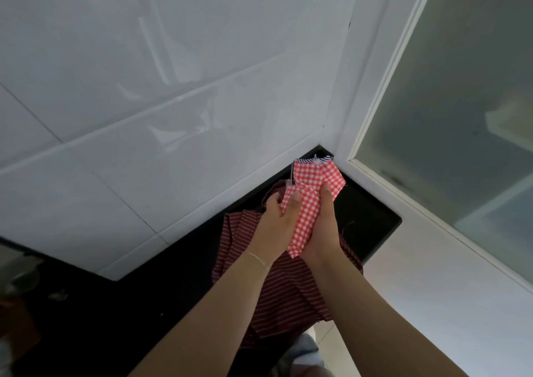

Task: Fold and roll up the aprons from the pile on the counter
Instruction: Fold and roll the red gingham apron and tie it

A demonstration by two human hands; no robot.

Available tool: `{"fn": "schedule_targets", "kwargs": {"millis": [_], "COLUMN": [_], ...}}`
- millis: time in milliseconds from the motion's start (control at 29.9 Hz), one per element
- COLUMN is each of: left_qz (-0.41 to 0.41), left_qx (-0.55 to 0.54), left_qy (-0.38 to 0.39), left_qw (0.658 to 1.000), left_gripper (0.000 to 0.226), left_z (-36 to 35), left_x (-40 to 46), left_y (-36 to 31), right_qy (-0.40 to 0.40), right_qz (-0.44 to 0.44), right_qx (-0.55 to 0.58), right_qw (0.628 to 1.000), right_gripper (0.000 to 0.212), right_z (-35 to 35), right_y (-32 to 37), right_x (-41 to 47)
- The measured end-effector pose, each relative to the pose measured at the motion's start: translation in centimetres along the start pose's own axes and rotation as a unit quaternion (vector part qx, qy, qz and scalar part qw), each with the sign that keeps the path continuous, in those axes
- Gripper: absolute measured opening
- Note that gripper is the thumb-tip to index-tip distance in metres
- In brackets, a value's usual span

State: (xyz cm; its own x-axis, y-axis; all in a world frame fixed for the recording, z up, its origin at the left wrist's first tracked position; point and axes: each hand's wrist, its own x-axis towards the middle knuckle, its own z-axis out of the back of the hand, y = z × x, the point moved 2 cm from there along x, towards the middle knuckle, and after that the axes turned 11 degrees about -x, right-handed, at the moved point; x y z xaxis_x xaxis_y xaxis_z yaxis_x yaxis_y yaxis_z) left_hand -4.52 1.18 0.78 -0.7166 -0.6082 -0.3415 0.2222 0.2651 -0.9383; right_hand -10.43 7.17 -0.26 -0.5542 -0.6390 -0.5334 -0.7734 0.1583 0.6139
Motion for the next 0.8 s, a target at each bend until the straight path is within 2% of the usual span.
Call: {"fn": "schedule_targets", "kwargs": {"millis": [67,201,268,435,536,603,636,703,804], "left_qz": [0.07,0.186,0.171,0.096,0.065,0.041,0.024,-0.015,-0.097], "left_qx": [-0.036,-0.141,-0.149,-0.104,-0.098,-0.104,-0.096,-0.035,0.181], "left_qy": [0.017,0.087,0.11,0.084,0.085,0.066,0.05,0.033,0.078], "left_qw": [0.997,0.968,0.968,0.986,0.989,0.992,0.994,0.999,0.976], "left_gripper": [0.101,0.089,0.085,0.086,0.07,0.056,0.051,0.046,0.045], "left_z": [0.4,1.2,1.5,1.3,1.1,1.4,1.8,3.0,4.7], "left_x": [-0.3,-2.0,-2.3,-3.4,-4.2,-4.3,-4.3,-4.1,-3.8], "left_y": [0.1,0.6,0.6,0.5,0.6,0.7,0.7,0.7,0.4], "right_qy": [-0.003,-0.039,-0.04,-0.006,0.007,-0.005,-0.016,-0.028,-0.007], "right_qz": [-0.003,-0.007,0.002,0.035,0.044,0.072,0.115,0.23,0.323], "right_qx": [0.012,-0.026,-0.039,-0.057,-0.087,-0.157,-0.222,-0.344,-0.522], "right_qw": [1.0,0.999,0.998,0.998,0.995,0.985,0.968,0.91,0.789], "right_gripper": [0.062,0.053,0.052,0.069,0.075,0.076,0.073,0.057,0.029], "right_z": [0.0,0.3,0.3,0.2,0.1,0.2,0.5,1.0,1.5], "right_y": [0.0,-0.6,-0.8,-1.2,-1.2,-1.1,-0.7,0.8,3.5], "right_x": [-0.6,-1.6,-1.9,-2.3,-2.7,-3.1,-3.2,-3.7,-4.1]}}
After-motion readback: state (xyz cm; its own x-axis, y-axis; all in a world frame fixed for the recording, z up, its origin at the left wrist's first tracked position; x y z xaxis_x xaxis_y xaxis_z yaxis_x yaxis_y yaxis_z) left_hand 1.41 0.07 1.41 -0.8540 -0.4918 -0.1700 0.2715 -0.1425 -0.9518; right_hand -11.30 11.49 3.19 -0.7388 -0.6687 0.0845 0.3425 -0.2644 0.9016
